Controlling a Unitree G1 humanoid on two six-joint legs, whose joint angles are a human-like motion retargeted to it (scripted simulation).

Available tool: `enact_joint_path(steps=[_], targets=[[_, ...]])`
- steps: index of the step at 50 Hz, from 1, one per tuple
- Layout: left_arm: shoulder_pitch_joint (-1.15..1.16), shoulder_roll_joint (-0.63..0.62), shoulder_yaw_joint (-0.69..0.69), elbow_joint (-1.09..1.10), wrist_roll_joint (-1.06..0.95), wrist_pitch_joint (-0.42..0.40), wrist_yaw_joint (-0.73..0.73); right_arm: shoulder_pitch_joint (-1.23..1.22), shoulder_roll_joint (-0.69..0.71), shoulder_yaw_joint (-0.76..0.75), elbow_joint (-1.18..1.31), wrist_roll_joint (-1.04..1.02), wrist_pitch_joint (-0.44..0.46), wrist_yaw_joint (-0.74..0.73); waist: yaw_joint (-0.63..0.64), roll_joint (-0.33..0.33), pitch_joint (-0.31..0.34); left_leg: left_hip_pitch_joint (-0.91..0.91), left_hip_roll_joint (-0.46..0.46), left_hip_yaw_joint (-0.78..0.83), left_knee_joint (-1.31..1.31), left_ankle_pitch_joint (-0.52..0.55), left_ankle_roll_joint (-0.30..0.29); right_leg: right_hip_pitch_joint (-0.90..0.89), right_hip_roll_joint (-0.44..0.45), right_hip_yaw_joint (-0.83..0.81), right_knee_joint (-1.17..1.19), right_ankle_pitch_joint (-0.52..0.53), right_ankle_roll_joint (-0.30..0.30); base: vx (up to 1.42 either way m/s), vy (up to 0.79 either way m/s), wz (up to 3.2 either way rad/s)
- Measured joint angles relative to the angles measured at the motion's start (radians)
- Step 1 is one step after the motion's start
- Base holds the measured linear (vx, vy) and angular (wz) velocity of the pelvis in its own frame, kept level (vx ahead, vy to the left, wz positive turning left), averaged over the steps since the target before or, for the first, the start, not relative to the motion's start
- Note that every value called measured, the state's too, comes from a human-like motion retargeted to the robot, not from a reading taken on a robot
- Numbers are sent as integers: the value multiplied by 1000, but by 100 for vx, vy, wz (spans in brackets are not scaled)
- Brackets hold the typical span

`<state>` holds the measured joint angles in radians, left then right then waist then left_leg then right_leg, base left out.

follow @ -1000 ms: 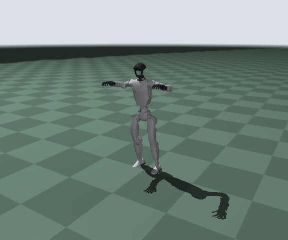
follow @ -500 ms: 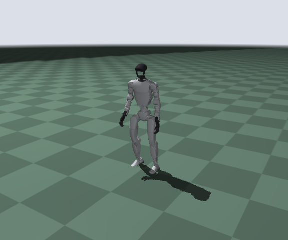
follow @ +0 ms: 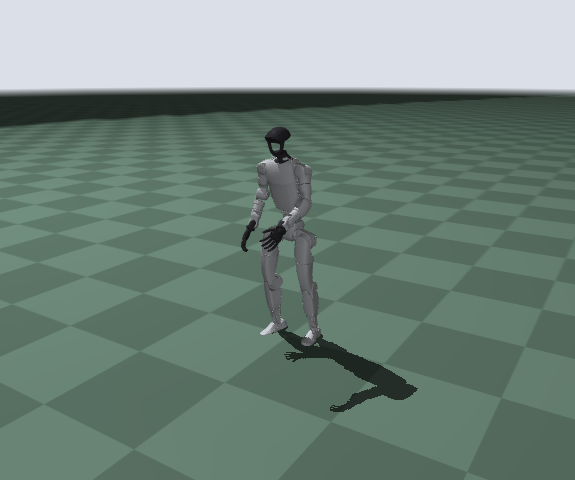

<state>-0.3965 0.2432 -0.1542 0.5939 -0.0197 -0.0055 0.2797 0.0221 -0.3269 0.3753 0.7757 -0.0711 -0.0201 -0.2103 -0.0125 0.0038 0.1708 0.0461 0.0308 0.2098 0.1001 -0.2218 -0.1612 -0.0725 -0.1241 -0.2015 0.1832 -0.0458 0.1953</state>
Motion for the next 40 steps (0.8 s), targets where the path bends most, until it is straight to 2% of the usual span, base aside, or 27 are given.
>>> enact_joint_path(steps=[7, 12, 15, 18, 22, 26, 33, 35, 40], targets=[[-509, 113, -87, 121, -50, 66, 26, 14, -34, -47, 29, 57, 43, 53, -120, 50, -33, 9, 12, 10, 10, -1, -4, 9, 10, 0, 2, 0, 8, 5, -4, -6], [-870, 224, -218, 404, -158, 78, 54, 17, -62, -88, 57, 129, 51, 21, -196, 82, -38, 4, 18, 32, 16, 1, -3, 1, 19, 19, -8, 4, 9, 4, -3, -24], [-1043, 279, -327, 603, -182, 76, 61, 29, -71, -109, 79, 166, 36, -7, -229, 93, -46, -3, 19, 57, 18, -2, 3, -38, 16, 31, 37, -9, 21, 4, -3, -36], [-1153, 317, -428, 751, -225, 86, 44, 41, -89, -119, 101, 203, 36, -31, -270, 116, -45, -11, 22, 65, 11, 7, -1, -28, 27, 45, -17, 12, 17, 1, -1, -14], [-1248, 352, -523, 888, -264, 82, 0, 58, -104, -133, 127, 229, 35, -30, -315, 135, -38, -20, 23, 77, 5, 12, -1, -30, 34, 58, -48, 27, 19, 0, 0, -5], [-1285, 383, -565, 936, -281, 70, -29, 85, -114, -153, 140, 232, 34, -14, -344, 146, -31, -28, 24, 85, 2, 15, -2, -38, 37, 65, -60, 34, 18, 0, 0, 0], [-1291, 423, -607, 935, -279, 53, -51, 127, -134, -175, 136, 221, 28, 10, -374, 156, -9, -46, 28, 72, 4, 23, -6, -55, 39, 56, -52, 38, 13, 0, 0, 0], [-1287, 431, -621, 929, -251, 38, -69, 140, -132, -180, 131, 213, 16, 24, -373, 147, -7, -49, 28, 71, 7, 21, -3, -82, 31, 43, 3, 19, 19, 0, -1, 11], [-1258, 447, -641, 853, -247, 23, -137, 148, -146, -181, 115, 213, 24, 67, -374, 146, 12, -65, 28, 32, 10, 37, -9, -55, 31, 14, -40, 31, 10, -1, -4, 39]])
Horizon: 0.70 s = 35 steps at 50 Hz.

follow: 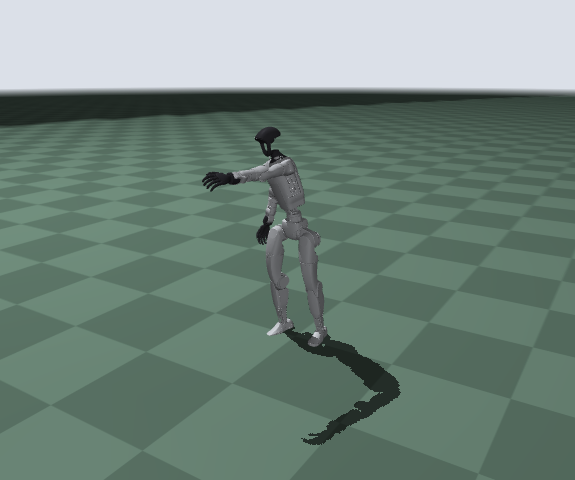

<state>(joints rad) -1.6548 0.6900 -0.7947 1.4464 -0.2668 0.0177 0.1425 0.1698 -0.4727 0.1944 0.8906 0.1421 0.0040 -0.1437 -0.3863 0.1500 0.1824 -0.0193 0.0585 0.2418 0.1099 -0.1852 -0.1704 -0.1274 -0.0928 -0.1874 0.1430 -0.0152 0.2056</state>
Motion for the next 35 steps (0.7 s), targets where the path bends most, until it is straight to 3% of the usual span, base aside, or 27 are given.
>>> enact_joint_path(steps=[5, 18, 25, 35], targets=[[80, 44, -26, -186, 18, -26, -49, 3, -15, 5, -24, -2, 0, 23, 31, -6, 8, -6, -2, -37, 4, 9, 0, 16, -7, -38, 1, -10, 0, 0, -6, 40], [427, 305, -33, -943, -108, -104, -65, 4, -74, 5, -110, 22, -6, -26, 194, -6, -22, -6, -8, -152, 3, 24, 1, 99, -13, -157, -38, -35, 17, 3, -9, 48], [667, 430, 107, -1205, -84, -142, -100, -11, -84, 12, -93, 4, -5, 5, 318, -27, -49, 10, -8, -213, -6, 19, -3, 161, -3, -210, -80, -48, 34, 4, -10, 45], [1030, 489, 440, -1317, 82, -181, -97, -143, -57, 59, 23, -61, -4, 14, 499, -78, -57, 13, -16, -242, 37, -3, -2, 211, -3, -236, -100, -73, 49, 3, -8, 17]])
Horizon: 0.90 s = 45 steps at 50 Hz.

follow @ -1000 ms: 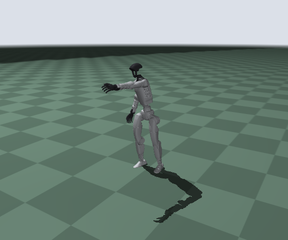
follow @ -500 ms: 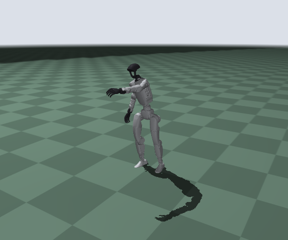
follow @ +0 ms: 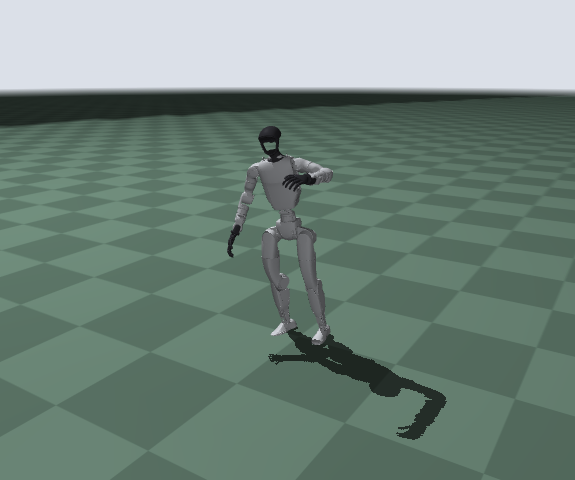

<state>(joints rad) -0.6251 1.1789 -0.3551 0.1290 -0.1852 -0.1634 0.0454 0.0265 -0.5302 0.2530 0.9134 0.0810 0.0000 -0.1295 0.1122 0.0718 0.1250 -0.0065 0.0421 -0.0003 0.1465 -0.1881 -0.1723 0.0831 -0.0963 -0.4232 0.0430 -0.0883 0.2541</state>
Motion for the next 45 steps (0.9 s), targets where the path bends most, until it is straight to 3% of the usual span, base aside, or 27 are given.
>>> enact_joint_path(steps=[11, 17, 21, 24, 28, 32, 35, 38, 41, 45], targets=[[251, -84, 213, -7, 250, -25, 58, -325, 90, 247, 135, -118, -28, -31, 140, -40, 20, -89, -32, 87, 144, -23, 17, 1, -34, 10, 28, -23, -7, 1, -1, -3], [334, -96, 283, -44, 401, -44, 100, -475, 187, 418, 137, -196, -63, -42, 224, -69, 20, -160, -26, 277, 113, -18, 12, 3, -43, 4, 9, -30, -1, 9, 2, 0], [356, -68, 301, -77, 491, -48, 110, -532, 244, 500, 113, -233, -82, -37, 267, -83, 4, -178, -8, 445, 69, 46, -1, 14, -38, -38, 13, -43, -2, 19, 5, 48], [356, -30, 300, -101, 551, -46, 114, -547, 269, 533, 80, -247, -95, -26, 288, -98, -14, -171, -11, 487, 48, 65, 2, 21, -42, -92, 58, -68, -7, 27, 6, 86], [325, 30, 280, -117, 616, -38, 126, -535, 273, 539, 20, -244, -113, -17, 288, -103, -22, -140, -21, 382, 43, 37, 15, 51, -50, -186, 167, -86, -38, 33, 7, 127], [281, 84, 242, -107, 692, -28, 156, -487, 259, 524, -48, -236, -137, -10, 272, -78, -22, -79, 3, 243, 38, 18, 20, 29, -91, -246, 461, -45, -136, 36, 5, 148], [228, 113, 197, -81, 747, -18, 192, -449, 244, 510, -99, -231, -149, -3, 252, -83, -17, -40, 2, 148, 23, 15, 28, -80, -156, -182, 768, 26, -191, 32, 0, 162], [186, 126, 160, -57, 778, -9, 229, -409, 237, 496, -141, -224, -161, -6, 226, -98, -12, -25, -3, 54, 24, 13, 33, -209, -172, -63, 946, 51, -172, 29, -7, 165], [147, 122, 133, -31, 790, -3, 257, -389, 230, 486, -172, -216, -172, -10, 207, -104, -1, -17, 1, -25, 39, 6, 31, -274, -212, -30, 969, 15, -172, 28, -11, 142], [116, 114, 103, 2, 787, -14, 292, -386, 227, 484, -189, -209, -186, -17, 190, -104, 17, 1, 12, -110, 46, -9, 20, -282, -277, -57, 790, 3, -177, 27, -16, 112]])
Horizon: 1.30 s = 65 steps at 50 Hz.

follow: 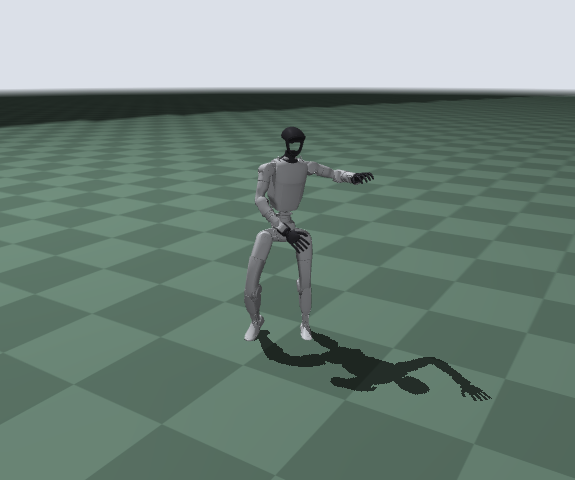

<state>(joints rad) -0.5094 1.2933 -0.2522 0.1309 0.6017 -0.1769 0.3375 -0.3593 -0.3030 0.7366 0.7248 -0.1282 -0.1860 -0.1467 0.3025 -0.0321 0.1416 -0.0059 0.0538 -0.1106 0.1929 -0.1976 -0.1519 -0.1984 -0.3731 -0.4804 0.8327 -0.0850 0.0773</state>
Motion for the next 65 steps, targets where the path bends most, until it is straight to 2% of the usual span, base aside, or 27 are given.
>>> enact_joint_path(steps=[4, 8, 10, 14, 17, 20, 23, 26, 31, 33, 37, 40, 45, 47, 51, 55, 58, 62, 65], targets=[[3, 9, -30, 48, -24, -25, 57, -3, 12, 7, 6, -5, -11, -34, -16, -9, 9, 25, 7, -72, -3, -22, -12, 18, -10, 60, -294, 49, 71, 27, -25, 93], [42, 15, -28, 126, -62, -39, 106, -11, 24, 13, 12, -20, -16, -71, -29, -14, 16, 39, 13, -129, 14, -49, -16, 48, -22, 194, -577, 84, 146, 26, -33, 71], [63, 16, -11, 180, -87, -19, 128, -34, 25, 21, 12, -21, 2, -86, -23, -16, 36, 75, 20, -154, -24, -30, -5, 61, -32, 284, -678, 88, 167, 26, -44, 36], [145, 1, 49, 293, -131, -22, 125, -35, 8, 22, -44, -46, -11, -85, -37, -1, 36, 83, 54, -185, 3, -56, -6, 73, -49, 377, -747, 29, 180, 27, -47, 41], [211, -21, 112, 379, -145, -14, 109, -40, -17, 25, -107, -60, -18, -67, -45, 10, 31, 88, 89, -199, 3, -42, -5, 85, -51, 357, -742, 9, 174, 26, -57, 31], [277, -53, 176, 455, -141, -10, 94, -40, -38, 22, -170, -78, -25, -41, -55, 16, 20, 79, 123, -190, 16, -4, -2, 101, -41, 314, -732, 44, 171, 25, -63, 37], [333, -98, 233, 506, -133, -4, 76, -41, -52, 19, -214, -97, -26, -15, -65, 20, 10, 41, 153, -124, 76, 52, 6, 114, -18, 279, -712, 77, 170, 22, -65, 46], [372, -146, 269, 529, -134, 3, 58, -54, -62, 22, -240, -112, -25, 3, -72, 26, 11, -23, 161, -30, 196, 62, 20, 128, 9, 247, -681, 65, 165, 17, -62, 54], [418, -202, 288, 516, -115, 14, 26, -103, -56, 55, -249, -143, -30, 4, -47, 21, -12, -136, 70, 96, 337, -19, 26, 129, 45, 203, -673, 40, 173, 14, -50, 30], [434, -216, 295, 501, -103, 18, 20, -133, -45, 76, -241, -158, -31, -6, -26, 18, -29, -170, 18, 148, 316, -33, 23, 121, 62, 188, -686, 43, 179, 13, -40, 12], [454, -231, 328, 466, -105, 8, 16, -199, 2, 104, -221, -166, -29, -9, 29, 40, -17, -178, -45, 244, 216, -78, 36, 158, 132, 163, -711, 36, 184, 17, -34, 0], [469, -234, 358, 446, -90, 16, 7, -242, 49, 125, -190, -167, -37, -17, 80, 35, -15, -181, -123, 199, 78, -45, 49, 141, 156, 153, -646, 8, 180, 20, -30, -5], [518, -209, 409, 427, -91, 21, 9, -262, 107, 149, -153, -133, -43, -40, 155, 15, -9, -170, -193, -39, -63, 108, 38, 205, 240, 144, -694, 4, 165, 25, -29, -6], [540, -190, 433, 435, -94, 20, 11, -261, 121, 158, -142, -115, -51, -47, 178, -11, 1, -155, -189, -81, -75, 136, 36, 215, 257, 137, -675, -8, 159, 28, -26, -1], [593, -168, 488, 480, -114, 17, 18, -231, 114, 174, -135, -86, -71, -43, 198, -51, 26, -105, -149, -101, -75, 118, 33, 212, 280, 131, -571, -11, 152, 27, -22, 11], [633, -190, 537, 581, -164, 19, 9, -162, 78, 176, -125, -84, -84, -12, 196, -65, 36, -66, -96, -122, -71, 93, 39, 104, 288, 190, -294, 26, 156, 23, -18, 17], [635, -241, 549, 688, -250, 32, -14, -100, 39, 152, -94, -80, -66, 3, 171, -47, 40, -53, -55, -154, -59, 83, 39, 29, 316, 285, -151, 57, 171, 18, -17, 35], [602, -338, 536, 861, -454, 45, -49, -14, 9, 83, -5, -74, -24, -43, 136, -30, 50, -38, -21, -181, -46, 61, 36, -28, 259, 333, -82, 20, 154, 17, -18, 30], [572, -437, 510, 988, -643, 44, -68, 41, -2, 3, 88, -54, 12, -107, 103, -13, 65, -19, -7, -197, -50, 48, 31, -9, 171, 323, -192, -5, 121, 16, -20, 31]])
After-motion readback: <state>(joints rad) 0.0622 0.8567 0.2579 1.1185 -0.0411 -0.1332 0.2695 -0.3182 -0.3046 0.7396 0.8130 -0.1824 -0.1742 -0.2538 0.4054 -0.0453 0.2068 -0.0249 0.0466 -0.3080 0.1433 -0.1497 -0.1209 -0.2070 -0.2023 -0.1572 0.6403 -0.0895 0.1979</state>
